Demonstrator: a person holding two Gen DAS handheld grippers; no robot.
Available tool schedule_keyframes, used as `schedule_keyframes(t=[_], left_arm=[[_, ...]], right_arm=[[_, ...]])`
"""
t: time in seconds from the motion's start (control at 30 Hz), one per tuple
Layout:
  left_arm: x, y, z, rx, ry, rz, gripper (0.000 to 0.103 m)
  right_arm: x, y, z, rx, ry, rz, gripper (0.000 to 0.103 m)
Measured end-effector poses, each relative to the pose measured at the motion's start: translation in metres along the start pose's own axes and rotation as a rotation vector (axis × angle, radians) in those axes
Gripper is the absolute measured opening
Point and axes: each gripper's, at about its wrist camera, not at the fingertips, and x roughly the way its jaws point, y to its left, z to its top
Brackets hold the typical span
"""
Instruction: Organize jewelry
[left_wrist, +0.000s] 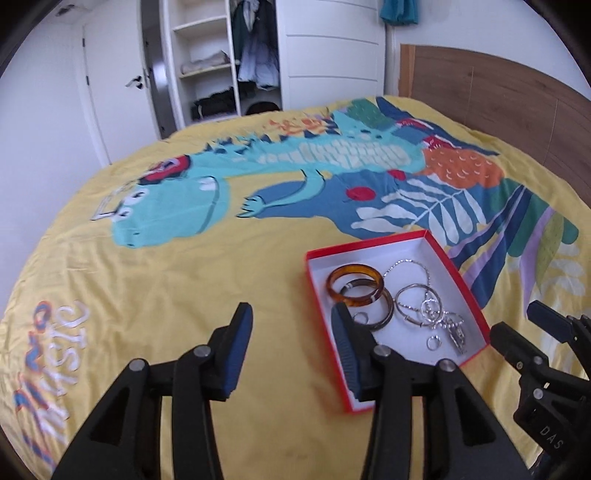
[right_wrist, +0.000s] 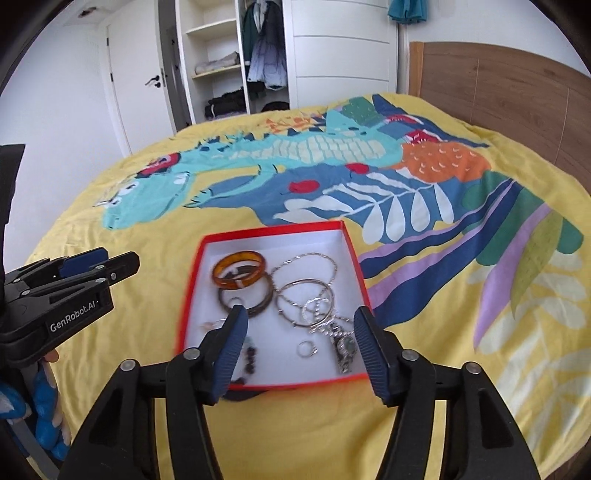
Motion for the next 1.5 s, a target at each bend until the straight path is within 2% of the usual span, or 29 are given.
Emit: schedule_keyframes(t=[0.07, 0.2, 0.37, 0.6, 0.8, 1.03, 1.1, 1.23, 1.5], left_arm=[[-0.024, 0.009, -0.007, 0.001, -0.019, 0.026, 0.043], [-0.072, 0.029, -0.024, -0.019, -0.064, 0.052, 0.053], [-0.121, 0.053, -0.043, -0.036, -0.101, 0.079, 0.054], [-0.167, 0.078, -0.075, -0.058, -0.123, 0.112, 0.055], [-0.194, 0.098, -0.106, -0.080, -0.130, 0.149, 0.055], [-0.206, 0.119, -0.132, -0.111, -0.117, 0.196, 0.055], [-0.205, 0.123, -0.139, -0.116, -0.108, 0.207, 0.055], [-0.201, 0.131, -0.150, -0.126, -0.085, 0.219, 0.055], [-0.179, 0.138, -0.169, -0.140, -0.020, 0.198, 0.055]], right_arm=[[-0.020, 0.011, -0.003, -0.006, -0.014, 0.009, 0.066], [-0.054, 0.034, -0.012, -0.036, -0.036, 0.025, 0.073], [-0.089, 0.065, -0.024, -0.075, -0.065, 0.052, 0.078], [-0.126, 0.099, -0.045, -0.103, -0.091, 0.089, 0.082], [-0.140, 0.117, -0.065, -0.116, -0.082, 0.111, 0.085], [-0.140, 0.121, -0.090, -0.119, -0.055, 0.104, 0.087], [-0.139, 0.120, -0.097, -0.120, -0.046, 0.096, 0.091], [-0.132, 0.115, -0.108, -0.111, -0.027, 0.081, 0.093], [-0.113, 0.104, -0.126, -0.088, 0.029, 0.056, 0.102]])
